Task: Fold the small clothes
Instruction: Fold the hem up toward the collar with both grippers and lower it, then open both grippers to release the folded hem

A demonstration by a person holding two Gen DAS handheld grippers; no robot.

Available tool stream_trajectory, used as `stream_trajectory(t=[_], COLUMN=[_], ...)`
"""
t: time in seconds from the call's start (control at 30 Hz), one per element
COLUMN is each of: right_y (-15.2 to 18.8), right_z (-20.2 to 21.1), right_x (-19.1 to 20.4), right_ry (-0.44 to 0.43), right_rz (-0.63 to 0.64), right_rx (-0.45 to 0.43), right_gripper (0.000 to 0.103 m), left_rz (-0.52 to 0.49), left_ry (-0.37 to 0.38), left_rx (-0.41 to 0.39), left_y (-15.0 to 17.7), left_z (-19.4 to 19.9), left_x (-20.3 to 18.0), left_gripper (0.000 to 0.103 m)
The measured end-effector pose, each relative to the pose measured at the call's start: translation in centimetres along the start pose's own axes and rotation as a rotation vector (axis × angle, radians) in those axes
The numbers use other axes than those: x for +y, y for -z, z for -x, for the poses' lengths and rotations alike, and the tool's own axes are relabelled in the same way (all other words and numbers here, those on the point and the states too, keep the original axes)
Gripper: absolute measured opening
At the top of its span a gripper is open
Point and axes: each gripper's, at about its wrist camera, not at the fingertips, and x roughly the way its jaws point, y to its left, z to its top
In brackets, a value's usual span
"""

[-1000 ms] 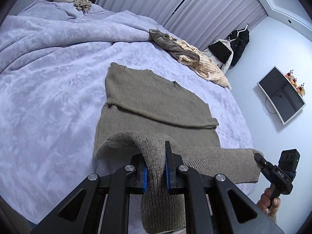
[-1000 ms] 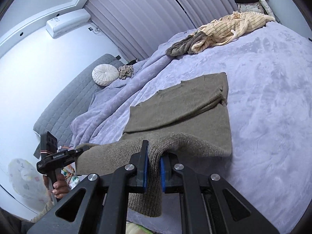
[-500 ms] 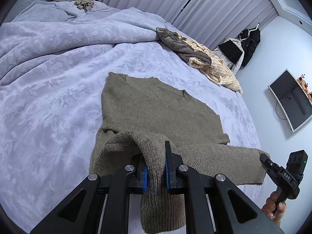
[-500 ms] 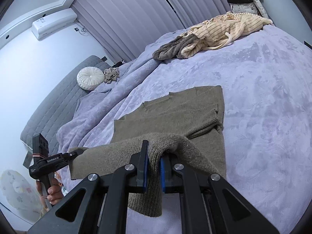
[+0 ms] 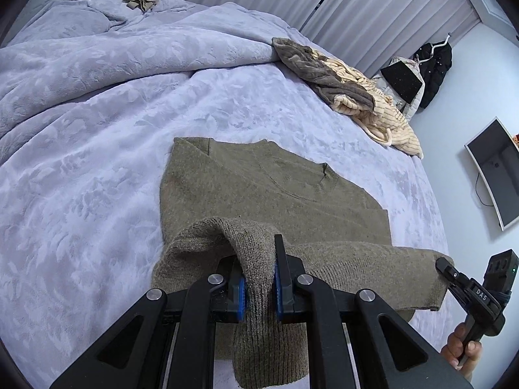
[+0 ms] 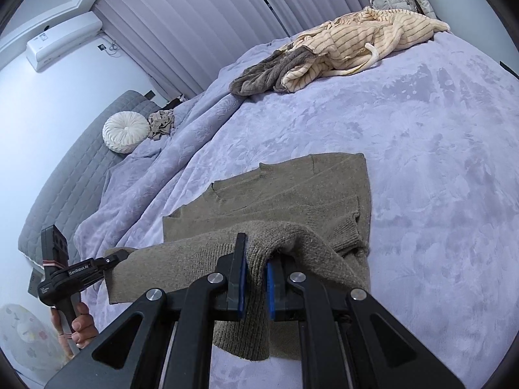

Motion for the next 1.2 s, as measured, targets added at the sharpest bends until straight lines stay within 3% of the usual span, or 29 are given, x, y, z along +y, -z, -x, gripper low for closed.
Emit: stream_trajectory(t=[0.47,0.63,0.67,0.73,0.8,0.87,0.93,0.97,1.0,1.2], right_y=[-1.5,-1.1,-1.1,-1.2,-1.3,-1.3,-0.8,-0.3,0.1,2.4], right_z=[-6.3,-8.4,-8.8,-9.5,-10.0,-9.9,-9.4,-9.1,-8.9,-7.8], right_x=[-2.0,-3.0,-3.1,-3.1,-3.1,-2.9,-2.6,-2.6,-2.5,-3.1], right_ry=[0.070,0.133,0.146,0.162,0.163,0.157,0.149,0.147,0.145,0.097], right_rz=[-0.044,-0.032,-0.023,-0.007,-0.004,0.005,0.022,0.028,0.032,0.000], right_rx=[0.102,0.140,0.145,0.157,0.169,0.173,0.172,0.172,0.166,0.173], right_gripper=[0.011,0.011,0.011,0.015,0.015,0.019,0.036,0.056,0.064,0.064], left_rz=[0.024,0.044,0.057,0.096,0.135,0.134,0.127,0.131,0.138,0.103], left_ry=[-0.082,-0.105,-0.100,-0.051,0.035,0.032,0.029,0.042,0.056,0.029], left_rx=[0.119,0.181,0.200,0.228,0.220,0.202,0.176,0.171,0.175,0.183], left_y=[-1.5,-1.7,-1.8,-1.8,-1.7,-1.5,-1.0,-0.6,0.0,3.1], left_z=[-6.7,-9.5,-10.1,-10.8,-10.4,-9.5,-8.1,-7.5,-7.0,-5.8], left_x=[1.9,2.4,2.7,3.4,4.0,4.1,4.3,4.7,5.1,5.1], left_gripper=[0.014,0.015,0.017,0.035,0.063,0.081,0.084,0.084,0.084,0.084])
